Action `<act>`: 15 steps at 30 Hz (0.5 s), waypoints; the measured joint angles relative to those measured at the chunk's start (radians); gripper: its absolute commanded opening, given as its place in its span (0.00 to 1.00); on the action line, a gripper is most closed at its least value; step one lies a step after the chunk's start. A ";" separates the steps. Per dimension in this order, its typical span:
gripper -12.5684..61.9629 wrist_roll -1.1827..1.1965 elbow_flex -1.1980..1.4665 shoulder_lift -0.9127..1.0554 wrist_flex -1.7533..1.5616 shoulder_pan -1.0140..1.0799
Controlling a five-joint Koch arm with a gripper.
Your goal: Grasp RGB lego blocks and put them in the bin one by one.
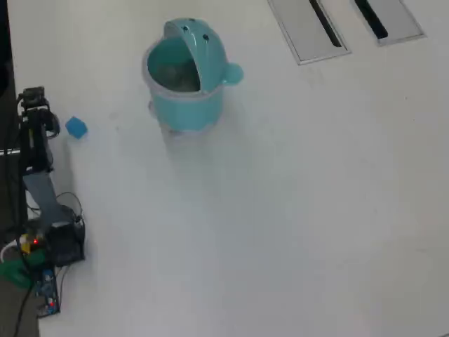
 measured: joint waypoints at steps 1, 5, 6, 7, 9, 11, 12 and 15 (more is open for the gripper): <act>0.52 0.000 0.000 0.000 -0.005 0.005; 0.52 -0.002 0.000 0.000 -0.020 0.018; 0.52 -0.002 0.000 0.000 -0.021 0.021; 0.52 -0.002 0.000 0.000 -0.021 0.023; 0.52 -0.002 0.000 -0.002 -0.021 0.029; 0.52 -0.006 -0.014 -0.009 -0.021 0.032; 0.52 -0.009 -0.026 -0.012 -0.021 0.035; 0.52 -0.017 -0.086 -0.040 -0.021 0.043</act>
